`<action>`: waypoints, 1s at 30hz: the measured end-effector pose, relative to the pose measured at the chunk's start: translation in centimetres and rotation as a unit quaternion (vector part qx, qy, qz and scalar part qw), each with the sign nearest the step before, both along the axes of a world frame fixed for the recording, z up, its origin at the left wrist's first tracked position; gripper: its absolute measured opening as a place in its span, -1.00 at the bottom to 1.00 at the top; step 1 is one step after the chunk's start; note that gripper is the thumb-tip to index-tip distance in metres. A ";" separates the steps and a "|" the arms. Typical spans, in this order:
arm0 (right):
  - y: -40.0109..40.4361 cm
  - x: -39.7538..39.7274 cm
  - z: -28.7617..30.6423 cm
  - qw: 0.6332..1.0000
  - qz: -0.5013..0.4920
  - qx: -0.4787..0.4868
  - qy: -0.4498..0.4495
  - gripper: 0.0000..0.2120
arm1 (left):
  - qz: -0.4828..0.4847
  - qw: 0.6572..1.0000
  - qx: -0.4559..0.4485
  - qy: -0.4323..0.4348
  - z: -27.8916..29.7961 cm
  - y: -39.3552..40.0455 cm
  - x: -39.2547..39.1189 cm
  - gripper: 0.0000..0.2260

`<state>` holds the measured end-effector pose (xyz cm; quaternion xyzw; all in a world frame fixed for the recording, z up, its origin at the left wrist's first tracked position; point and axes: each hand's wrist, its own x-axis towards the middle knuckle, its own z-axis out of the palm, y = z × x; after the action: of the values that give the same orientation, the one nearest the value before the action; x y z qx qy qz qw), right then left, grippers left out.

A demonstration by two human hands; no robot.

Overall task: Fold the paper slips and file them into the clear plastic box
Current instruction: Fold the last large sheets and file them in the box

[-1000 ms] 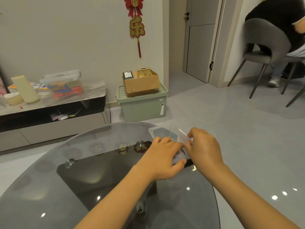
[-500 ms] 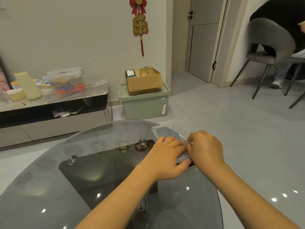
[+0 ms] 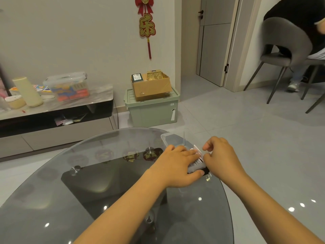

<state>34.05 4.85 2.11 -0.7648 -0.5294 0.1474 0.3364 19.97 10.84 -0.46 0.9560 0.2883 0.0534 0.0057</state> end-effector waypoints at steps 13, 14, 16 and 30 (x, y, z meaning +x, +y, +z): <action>-1.2 0.6 -0.4 0.998 0.016 -0.059 -0.023 -0.71 | 0.001 1.000 -0.015 0.023 1.5 -0.4 0.5 -0.28; -1.3 0.5 -0.4 0.998 0.022 -0.058 -0.020 -0.71 | 0.002 0.999 -0.013 0.034 1.5 -0.3 0.6 -0.27; -1.4 0.7 -0.6 0.998 0.024 -0.056 -0.015 -0.71 | 0.001 0.999 -0.009 0.053 1.4 -0.1 0.9 -0.26; -0.8 0.2 0.5 0.997 -0.013 -0.024 0.067 -0.74 | 0.030 0.998 0.004 -0.061 2.5 -1.7 -3.8 -0.59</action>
<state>34.27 4.09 2.66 -0.7678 -0.4919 0.2072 0.3545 16.20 9.18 2.06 0.9421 0.3154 0.1125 0.0175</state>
